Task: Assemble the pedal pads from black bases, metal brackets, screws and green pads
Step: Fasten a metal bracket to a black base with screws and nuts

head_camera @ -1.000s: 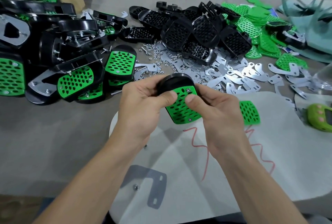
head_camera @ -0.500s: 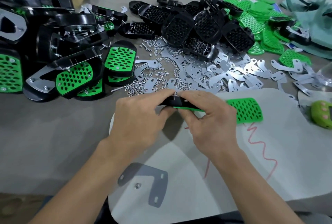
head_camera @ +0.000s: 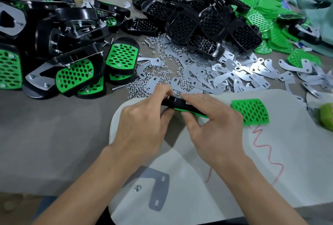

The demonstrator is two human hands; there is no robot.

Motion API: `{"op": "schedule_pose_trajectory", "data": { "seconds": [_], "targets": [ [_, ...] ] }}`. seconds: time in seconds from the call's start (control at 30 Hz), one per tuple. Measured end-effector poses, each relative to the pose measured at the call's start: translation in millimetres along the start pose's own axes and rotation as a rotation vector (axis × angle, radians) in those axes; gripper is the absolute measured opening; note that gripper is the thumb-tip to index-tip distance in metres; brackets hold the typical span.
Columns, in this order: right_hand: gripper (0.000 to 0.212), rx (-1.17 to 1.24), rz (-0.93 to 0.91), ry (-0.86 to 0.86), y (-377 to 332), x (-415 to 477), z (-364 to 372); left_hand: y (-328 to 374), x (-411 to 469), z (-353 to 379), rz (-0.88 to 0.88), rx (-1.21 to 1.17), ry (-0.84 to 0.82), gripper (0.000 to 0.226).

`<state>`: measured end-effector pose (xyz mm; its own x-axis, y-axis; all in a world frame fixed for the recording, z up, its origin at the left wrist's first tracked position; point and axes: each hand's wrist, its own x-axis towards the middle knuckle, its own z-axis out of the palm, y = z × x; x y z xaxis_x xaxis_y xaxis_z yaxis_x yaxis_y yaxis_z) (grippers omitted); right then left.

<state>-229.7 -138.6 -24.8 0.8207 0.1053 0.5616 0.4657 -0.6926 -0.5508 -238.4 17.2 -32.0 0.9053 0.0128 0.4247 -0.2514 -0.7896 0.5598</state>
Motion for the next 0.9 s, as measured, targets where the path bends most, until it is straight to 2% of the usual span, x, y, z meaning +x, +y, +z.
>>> {"op": "schedule_pose_trajectory", "data": {
  "seconds": [0.13, 0.27, 0.37, 0.43, 0.53, 0.63, 0.67, 0.8, 0.9],
  "targets": [
    [0.030, -0.090, -0.108, 0.067, 2.5, 4.5, 9.8, -2.9, 7.7, -3.7, 0.039, 0.024, -0.031, 0.023],
    [0.036, -0.161, -0.118, -0.021, 5.9, -3.9, 15.5, -9.3, 5.7, -1.1, 0.092, 0.140, -0.063, 0.028],
    [0.035, -0.165, -0.127, -0.045, 6.7, -4.5, 12.3, -9.3, 4.2, 0.7, 0.101, 0.130, -0.067, 0.026],
    [0.032, -0.169, -0.136, -0.059, 7.3, -3.3, 9.7, -12.0, 5.1, -2.9, 0.046, 0.064, -0.123, 0.030],
    [0.027, -0.176, -0.155, -0.088, 9.2, -7.4, 10.1, -19.5, 9.6, -14.8, -0.148, -0.159, -0.243, 0.040],
    [0.020, -0.177, -0.169, -0.096, 12.0, -11.4, 12.2, -27.0, 18.6, -15.1, -0.265, -0.303, -0.249, 0.018],
    [0.019, -0.171, -0.164, -0.103, 12.0, -11.9, 12.7, -28.2, 21.1, -13.7, -0.284, -0.325, -0.245, 0.018],
    [0.020, -0.095, -0.102, -0.138, 10.7, -9.6, 12.8, -27.2, 35.2, -8.3, -0.227, -0.250, -0.372, 0.055],
    [0.022, -0.046, -0.023, -0.168, 9.0, -7.0, 10.2, -26.0, 44.3, -7.8, -0.231, -0.213, -0.444, 0.060]
  ]
}}
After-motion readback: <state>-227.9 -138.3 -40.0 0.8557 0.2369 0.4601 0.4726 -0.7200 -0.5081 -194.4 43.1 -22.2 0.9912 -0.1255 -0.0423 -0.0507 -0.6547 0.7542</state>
